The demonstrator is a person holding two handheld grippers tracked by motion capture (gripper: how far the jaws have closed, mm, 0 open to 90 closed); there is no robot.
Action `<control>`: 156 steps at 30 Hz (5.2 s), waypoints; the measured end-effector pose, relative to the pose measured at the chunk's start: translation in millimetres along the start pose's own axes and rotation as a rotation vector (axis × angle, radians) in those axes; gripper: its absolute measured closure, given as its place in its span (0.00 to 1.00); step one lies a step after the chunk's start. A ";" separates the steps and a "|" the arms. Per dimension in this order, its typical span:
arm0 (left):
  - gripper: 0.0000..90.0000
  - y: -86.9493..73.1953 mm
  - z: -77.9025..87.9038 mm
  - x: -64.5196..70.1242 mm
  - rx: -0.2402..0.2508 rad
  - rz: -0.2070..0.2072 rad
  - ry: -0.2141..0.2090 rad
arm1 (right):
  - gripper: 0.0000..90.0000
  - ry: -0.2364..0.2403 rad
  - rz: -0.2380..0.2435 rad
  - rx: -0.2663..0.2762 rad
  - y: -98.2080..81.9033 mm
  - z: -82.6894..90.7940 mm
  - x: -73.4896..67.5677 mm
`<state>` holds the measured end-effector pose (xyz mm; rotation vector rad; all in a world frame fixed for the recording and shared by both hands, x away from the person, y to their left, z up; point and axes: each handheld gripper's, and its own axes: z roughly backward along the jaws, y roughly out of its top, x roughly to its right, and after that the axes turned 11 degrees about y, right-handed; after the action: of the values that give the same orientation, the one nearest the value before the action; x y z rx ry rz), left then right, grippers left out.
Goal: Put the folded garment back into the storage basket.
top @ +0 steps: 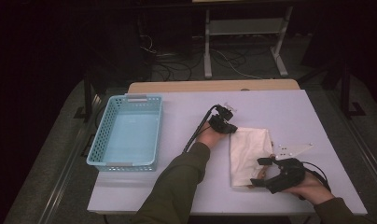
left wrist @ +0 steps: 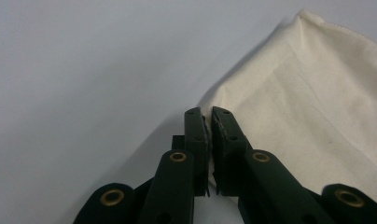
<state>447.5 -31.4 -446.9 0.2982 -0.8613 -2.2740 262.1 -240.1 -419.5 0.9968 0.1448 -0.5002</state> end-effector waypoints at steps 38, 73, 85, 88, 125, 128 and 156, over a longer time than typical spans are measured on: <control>0.94 1.7 -1.0 -5.6 -0.013 0.007 -0.026 | 0.44 -0.023 0.140 -0.179 -16.8 -29.5 1.2; 0.95 0.1 0.0 -3.6 0.012 0.008 -0.018 | 0.86 -0.076 0.058 -0.147 -15.0 -23.8 13.8; 0.95 7.1 15.6 -3.1 0.077 -0.009 -0.026 | 0.86 -0.057 0.017 -0.144 -13.4 -22.9 16.8; 0.95 9.2 21.0 -0.8 0.099 -0.006 -0.036 | 0.86 -0.060 0.011 -0.145 -12.8 -22.9 16.6; 0.95 22.7 77.7 36.1 0.250 -0.102 -0.208 | 0.86 -0.042 -0.083 0.006 11.0 3.2 33.6; 0.96 22.2 81.7 38.0 0.258 -0.108 -0.217 | 0.86 -0.044 -0.080 0.014 13.5 4.6 36.4; 0.96 21.1 112.9 49.0 0.281 -0.142 -0.274 | 0.86 -0.081 -0.073 0.076 45.3 18.6 52.9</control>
<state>374.0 -19.3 -346.6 0.1780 -1.3444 -2.3574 327.6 -253.3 -392.6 1.0465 0.0906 -0.6155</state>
